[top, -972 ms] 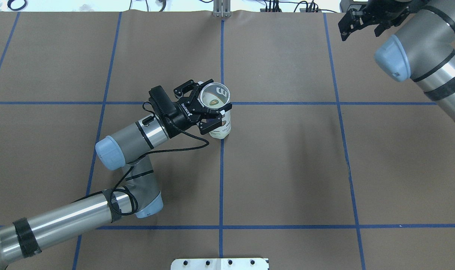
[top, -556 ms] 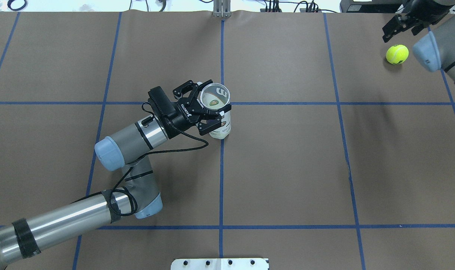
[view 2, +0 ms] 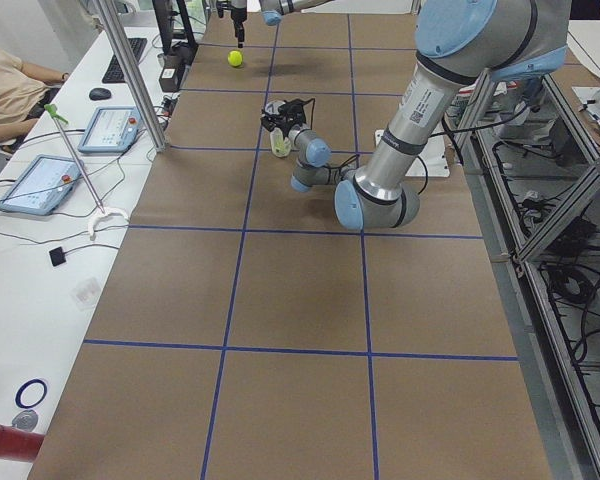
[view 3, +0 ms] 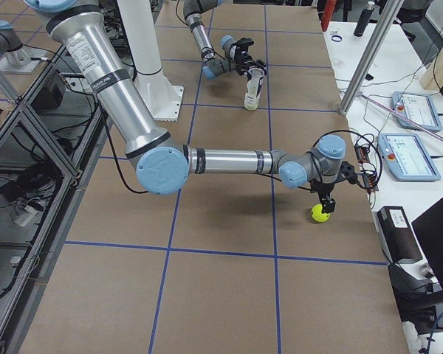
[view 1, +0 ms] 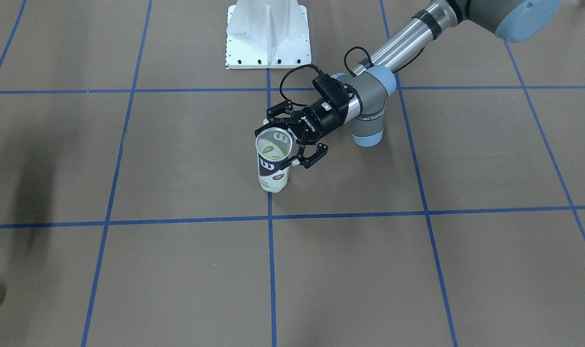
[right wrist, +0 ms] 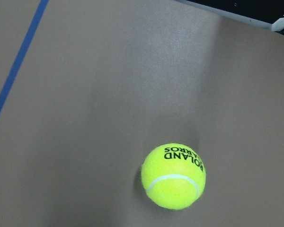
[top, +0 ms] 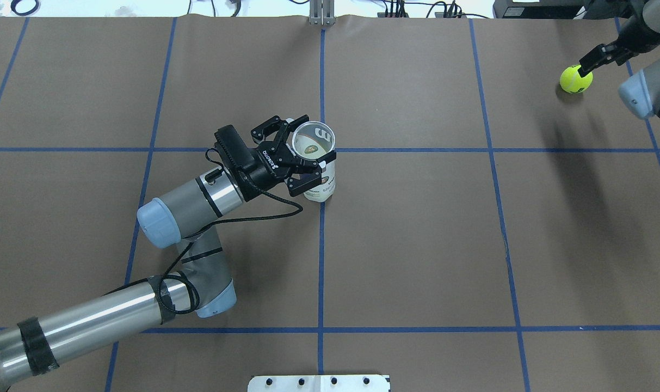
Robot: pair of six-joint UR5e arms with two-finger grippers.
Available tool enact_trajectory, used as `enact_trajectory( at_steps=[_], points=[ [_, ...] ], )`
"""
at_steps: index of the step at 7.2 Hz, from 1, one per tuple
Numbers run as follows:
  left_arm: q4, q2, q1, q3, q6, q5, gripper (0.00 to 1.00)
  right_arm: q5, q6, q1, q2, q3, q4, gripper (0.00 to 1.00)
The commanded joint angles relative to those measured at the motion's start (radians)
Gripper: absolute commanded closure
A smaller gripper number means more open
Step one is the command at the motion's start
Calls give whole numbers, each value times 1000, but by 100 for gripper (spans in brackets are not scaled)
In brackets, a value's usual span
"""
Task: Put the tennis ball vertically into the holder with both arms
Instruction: 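Move the right gripper to the farther yellow ball, then grasp the farther ball with the right gripper and lift it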
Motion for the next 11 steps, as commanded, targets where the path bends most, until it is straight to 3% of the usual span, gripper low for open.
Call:
enact_trajectory(
  at_steps=[1,5,6,7,8,9,11],
  points=[
    [0,0,0,-1,1,0,5,-79,2,-38,47,-156,117,1],
    [0,0,2,0,1,0,4,-223,39,-116,89,-211,124,1],
    [0,0,2,0,1,0,4,-233,41,-116,86,-211,124,26],
    [0,0,2,0,-2,0,4,-234,39,-116,80,-211,122,79],
    [0,0,2,0,-2,2,4,-233,41,-113,81,-205,122,100],
    [0,-2,2,0,-2,0,4,-221,56,-101,90,-182,119,100],
    [2,0,3,0,-2,0,4,-86,235,-90,86,-25,60,100]
  ],
)
